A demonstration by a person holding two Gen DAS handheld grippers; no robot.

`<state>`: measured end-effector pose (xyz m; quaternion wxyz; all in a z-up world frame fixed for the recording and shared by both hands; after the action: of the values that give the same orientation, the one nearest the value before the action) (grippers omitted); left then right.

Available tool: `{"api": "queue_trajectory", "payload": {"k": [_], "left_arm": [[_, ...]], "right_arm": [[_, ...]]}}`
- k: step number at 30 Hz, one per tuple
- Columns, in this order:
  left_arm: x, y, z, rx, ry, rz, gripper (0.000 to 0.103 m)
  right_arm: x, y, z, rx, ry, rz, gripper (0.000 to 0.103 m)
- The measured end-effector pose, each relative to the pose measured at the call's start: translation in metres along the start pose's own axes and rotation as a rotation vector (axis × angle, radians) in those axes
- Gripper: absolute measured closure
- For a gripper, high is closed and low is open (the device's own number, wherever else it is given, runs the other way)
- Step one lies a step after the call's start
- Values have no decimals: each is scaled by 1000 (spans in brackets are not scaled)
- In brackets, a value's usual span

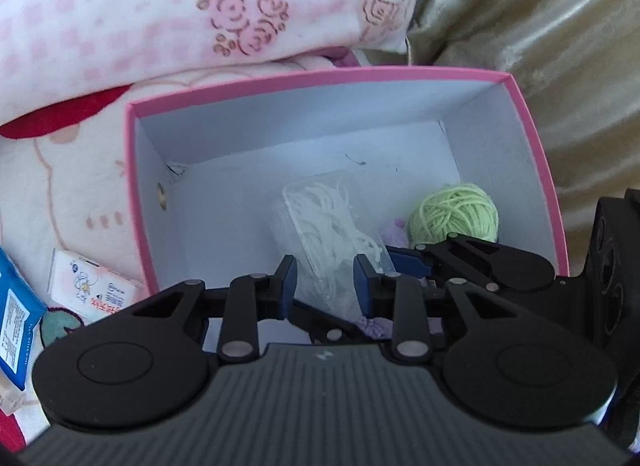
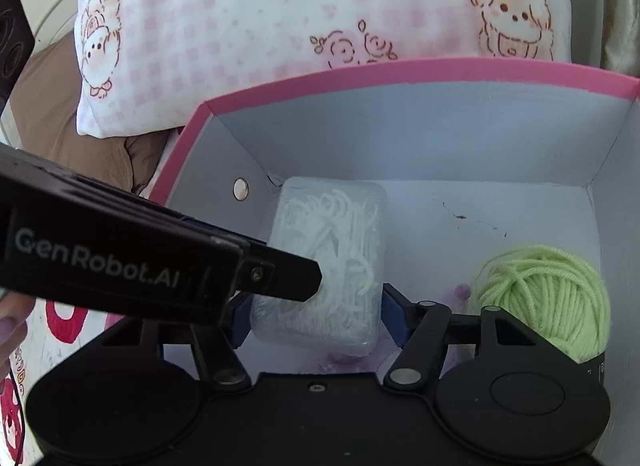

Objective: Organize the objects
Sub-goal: 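Carry the floss box with the left tool and lower it into the pink box, then open the left tool to release the floss box and withdraw, then move the left tool to the gold-capped foundation bottle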

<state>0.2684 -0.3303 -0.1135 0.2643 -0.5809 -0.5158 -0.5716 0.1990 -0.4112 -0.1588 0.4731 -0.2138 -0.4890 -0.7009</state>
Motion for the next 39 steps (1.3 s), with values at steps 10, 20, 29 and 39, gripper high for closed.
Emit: {"api": "queue_trajectory", "payload": {"k": [10,20,29,39], "left_arm": [[-18,7,-4,4,-22,44,81],[-39,-6,0,97,-68,45,81],[3,-22,-10,18,-67,-57,81],[117,-54,14,-35,-92,-143,78]], "right_arm": [[13,-6,-6,-8,0,-10,19],[38,-23,7,102,-73,-92,49],[76,-34,27,100,-68,-176,48],[131,-40,91,165,-109,-195,45]]}}
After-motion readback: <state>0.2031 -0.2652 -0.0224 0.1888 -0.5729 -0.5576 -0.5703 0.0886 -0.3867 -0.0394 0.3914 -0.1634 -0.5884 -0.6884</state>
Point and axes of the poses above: each gripper's, at about its wrist camera, not at the fingertips, and x roughly against the way its jaws point, z to its left, y to its top, the point moved 4 cm from there along -x, roughly the way its jaws point, and after that the axes turned 7 degrees about y, right-handed, at the moved point
